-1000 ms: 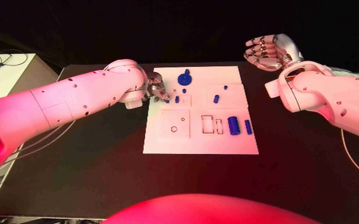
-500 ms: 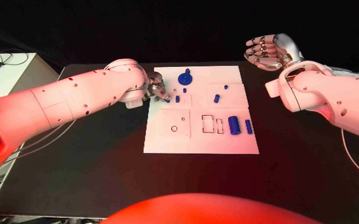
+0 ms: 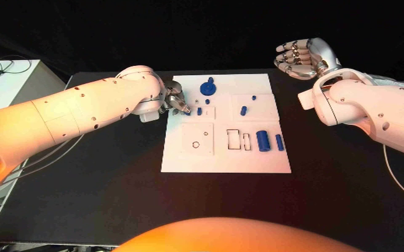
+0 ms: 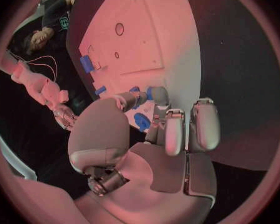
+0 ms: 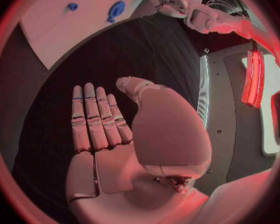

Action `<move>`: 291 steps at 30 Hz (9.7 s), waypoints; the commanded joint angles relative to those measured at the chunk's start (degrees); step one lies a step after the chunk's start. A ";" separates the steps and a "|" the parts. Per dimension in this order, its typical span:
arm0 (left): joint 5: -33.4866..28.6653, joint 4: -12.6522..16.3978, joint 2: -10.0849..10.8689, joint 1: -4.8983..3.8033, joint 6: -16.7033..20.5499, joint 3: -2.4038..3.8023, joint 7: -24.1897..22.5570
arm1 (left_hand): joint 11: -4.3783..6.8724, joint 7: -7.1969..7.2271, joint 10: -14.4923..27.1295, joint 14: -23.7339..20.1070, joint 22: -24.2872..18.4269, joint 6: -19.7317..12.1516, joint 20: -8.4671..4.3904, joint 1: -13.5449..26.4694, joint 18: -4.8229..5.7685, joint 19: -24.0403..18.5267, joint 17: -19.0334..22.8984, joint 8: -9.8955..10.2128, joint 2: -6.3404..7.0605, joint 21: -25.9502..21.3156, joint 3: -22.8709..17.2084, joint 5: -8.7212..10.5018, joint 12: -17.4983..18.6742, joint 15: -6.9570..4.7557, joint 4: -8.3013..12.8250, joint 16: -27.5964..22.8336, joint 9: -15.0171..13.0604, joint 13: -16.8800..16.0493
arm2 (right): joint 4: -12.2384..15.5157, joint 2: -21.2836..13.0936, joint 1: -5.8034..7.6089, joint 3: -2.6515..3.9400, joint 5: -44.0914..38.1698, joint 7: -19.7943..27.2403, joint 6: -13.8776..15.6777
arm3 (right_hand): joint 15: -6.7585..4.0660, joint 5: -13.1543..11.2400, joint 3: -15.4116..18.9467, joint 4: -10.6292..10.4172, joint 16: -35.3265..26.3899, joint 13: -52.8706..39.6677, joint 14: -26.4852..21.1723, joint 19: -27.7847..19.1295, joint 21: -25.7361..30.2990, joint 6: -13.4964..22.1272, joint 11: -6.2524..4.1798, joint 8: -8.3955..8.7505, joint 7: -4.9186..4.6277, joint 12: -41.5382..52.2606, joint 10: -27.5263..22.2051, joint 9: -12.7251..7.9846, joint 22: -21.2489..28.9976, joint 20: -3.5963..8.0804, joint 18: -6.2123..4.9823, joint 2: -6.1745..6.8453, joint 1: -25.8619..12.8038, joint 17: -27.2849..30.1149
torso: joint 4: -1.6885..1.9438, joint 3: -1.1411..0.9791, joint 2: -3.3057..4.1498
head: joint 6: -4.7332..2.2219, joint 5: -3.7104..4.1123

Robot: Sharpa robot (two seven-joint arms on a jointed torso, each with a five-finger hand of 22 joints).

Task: Assemble the parts on the task board

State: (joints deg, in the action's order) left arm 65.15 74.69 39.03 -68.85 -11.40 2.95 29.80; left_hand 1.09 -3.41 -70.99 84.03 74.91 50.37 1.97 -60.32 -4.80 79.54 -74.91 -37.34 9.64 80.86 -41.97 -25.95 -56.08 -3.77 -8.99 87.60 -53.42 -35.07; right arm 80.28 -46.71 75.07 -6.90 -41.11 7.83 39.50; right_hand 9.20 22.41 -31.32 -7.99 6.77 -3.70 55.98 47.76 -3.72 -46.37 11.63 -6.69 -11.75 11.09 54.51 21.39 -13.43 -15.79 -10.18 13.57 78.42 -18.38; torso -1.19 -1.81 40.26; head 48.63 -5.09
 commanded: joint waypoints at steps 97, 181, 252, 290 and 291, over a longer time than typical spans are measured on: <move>0.40 -10.62 -7.13 -2.12 -7.95 -0.04 -0.43 | -1.33 -1.48 2.06 4.65 -0.67 -0.69 0.78 -3.24 0.62 -1.62 -11.14 7.35 -3.25 -1.29 -6.98 1.97 1.07 0.66 12.81 -0.14 5.30 2.31 | -0.18 0.78 -0.12 0.01 -0.92 0.19 -1.42 | 0.36 0.31 0.71 0.24 -0.76 0.04 -0.39 -0.82 0.24 0.44 0.19 0.49 -3.52 -0.41 -0.50 -0.31 1.25 -0.31 -0.23 0.03 -0.95 0.79 | 0.03 0.06 -0.04 | 0.76 -0.04; 2.05 -5.11 -3.68 -1.88 -5.32 0.72 -0.23 | -0.97 -0.67 2.11 4.48 -0.31 3.50 0.86 -0.89 0.78 -0.52 -10.52 9.98 1.74 -1.99 20.31 13.76 -0.35 0.33 -6.69 -0.52 9.65 2.74 | 0.15 0.37 -0.51 0.01 -0.75 0.17 -2.18 | 0.51 0.37 1.09 0.29 -1.13 0.04 -0.63 -1.31 0.22 0.61 0.32 0.78 -3.65 -0.54 -0.82 -0.51 2.11 -0.44 -0.19 -0.12 -1.07 1.35 | 0.07 0.08 -0.04 | 0.62 0.63; 26.53 -12.75 -12.09 1.59 13.35 0.31 -25.32 | -7.93 -5.90 24.08 -13.34 -23.50 -3.23 6.12 -18.16 -4.61 -19.81 23.34 17.02 4.48 -24.56 10.12 13.39 23.20 6.41 3.75 -17.26 28.01 24.68 | 0.04 1.01 -0.67 0.02 0.36 2.53 -2.64 | 0.01 0.46 0.32 1.30 -1.24 0.08 0.56 -0.26 -0.01 -1.39 -0.51 0.19 -2.71 0.03 1.21 -0.62 4.16 -0.20 -0.36 -0.67 -0.38 2.74 | 0.03 0.08 0.03 | -2.15 1.33; 25.90 -15.59 -13.94 2.13 12.10 0.22 -25.98 | -7.27 -5.55 20.84 -11.89 -19.47 -1.74 5.81 -19.83 -4.00 -17.46 21.69 17.62 3.27 -20.47 7.57 13.46 23.63 5.94 5.02 -13.89 28.95 25.61 | 0.28 1.11 -0.66 0.03 0.36 2.52 -2.91 | 0.06 0.46 0.31 1.29 -1.31 0.09 0.53 -0.28 0.04 -1.41 -0.45 0.20 -2.78 -0.05 1.18 -0.66 4.33 -0.22 -0.33 -0.65 -0.46 2.86 | 0.05 0.03 0.00 | -1.51 1.73; 25.89 -15.61 -13.98 2.14 12.13 0.20 -26.07 | -7.22 -5.51 20.75 -11.84 -19.43 -1.69 5.78 -19.84 -4.00 -17.47 21.61 17.63 3.26 -20.43 7.54 13.47 23.65 5.90 5.06 -13.79 28.96 25.63 | 0.29 1.12 -0.66 0.03 0.36 2.52 -2.92 | 0.06 0.46 0.31 1.29 -1.31 0.09 0.53 -0.28 0.04 -1.41 -0.45 0.20 -2.78 -0.05 1.18 -0.66 4.33 -0.22 -0.33 -0.65 -0.46 2.86 | 0.05 0.03 0.00 | -1.44 1.71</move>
State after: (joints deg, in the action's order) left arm 91.19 59.12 25.27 -66.98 1.81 3.29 4.17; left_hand -6.16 -9.11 -49.84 71.90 55.39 48.34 7.80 -79.70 -9.77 61.64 -53.23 -19.93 13.18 60.23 -34.09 -12.53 -32.78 2.23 -3.79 73.61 -24.52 -9.52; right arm 80.46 -45.64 74.41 -6.89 -40.63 9.55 37.35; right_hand 9.09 22.75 -30.93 -6.97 5.66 -3.68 56.09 47.15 -3.72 -47.30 10.96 -6.40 -12.07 11.11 55.50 20.79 -9.20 -15.99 -10.18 13.12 78.27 -15.61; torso -1.09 -1.79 40.23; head 47.08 -3.35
